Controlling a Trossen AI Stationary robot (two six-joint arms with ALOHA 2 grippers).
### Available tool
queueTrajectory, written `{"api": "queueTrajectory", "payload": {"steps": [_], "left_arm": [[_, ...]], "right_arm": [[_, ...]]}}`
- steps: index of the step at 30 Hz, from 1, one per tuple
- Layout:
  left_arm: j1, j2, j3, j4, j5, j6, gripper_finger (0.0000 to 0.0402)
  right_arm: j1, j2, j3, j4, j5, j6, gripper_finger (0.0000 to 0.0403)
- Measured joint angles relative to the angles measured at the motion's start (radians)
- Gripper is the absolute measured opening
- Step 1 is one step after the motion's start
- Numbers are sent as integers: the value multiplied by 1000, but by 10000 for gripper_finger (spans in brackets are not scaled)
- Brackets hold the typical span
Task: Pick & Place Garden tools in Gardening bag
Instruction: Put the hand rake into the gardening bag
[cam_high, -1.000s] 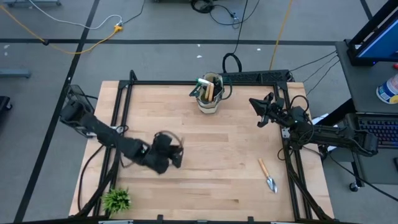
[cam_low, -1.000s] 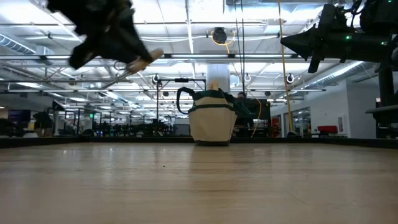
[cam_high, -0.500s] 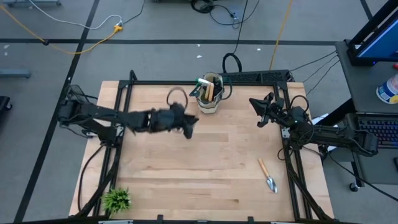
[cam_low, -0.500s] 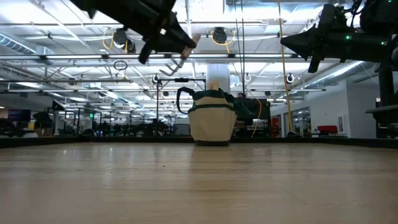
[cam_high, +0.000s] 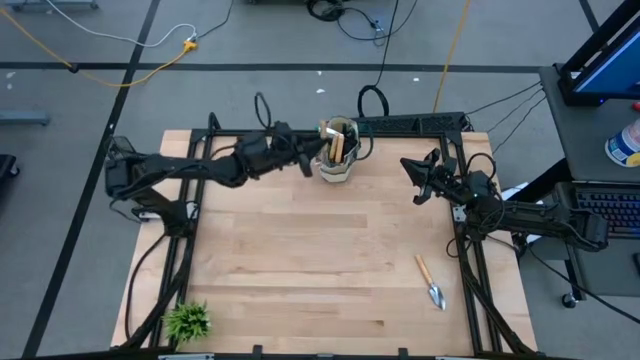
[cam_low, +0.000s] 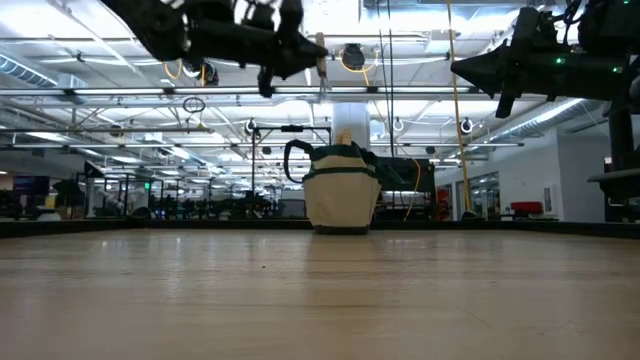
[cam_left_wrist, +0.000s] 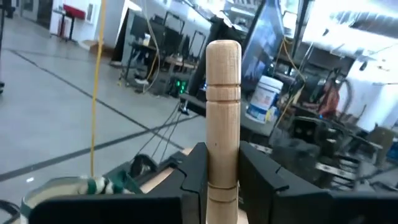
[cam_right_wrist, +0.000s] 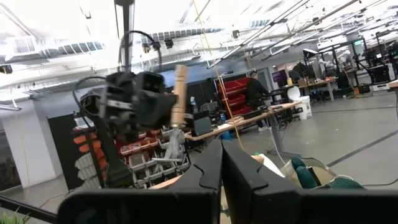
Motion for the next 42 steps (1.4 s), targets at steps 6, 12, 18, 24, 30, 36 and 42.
{"api": "queueTrajectory", "payload": {"steps": [6, 12, 18, 24, 30, 36, 42], "left_arm": [[65, 146, 70, 52, 69, 10, 62], [118, 268, 218, 35, 168, 63, 62], [163, 286, 257, -58, 218, 34, 62], [174, 286, 257, -80, 242, 27, 62], [187, 286, 257, -122, 211, 63, 62], [192, 286, 256, -188, 162, 96, 62], [195, 293, 256, -183, 150, 119, 62]], "right_arm": [[0, 0, 0, -6, 0, 1, 0], [0, 0, 0, -6, -2, 1, 0], [0, 0, 0, -12, -2, -1, 0], [0, 0, 0, -21, -3, -16, 0], [0, 0, 0, -21, -3, -33, 0], [0, 0, 0, -21, -3, -33, 0], [0, 0, 0, -21, -3, -31, 0]]}}
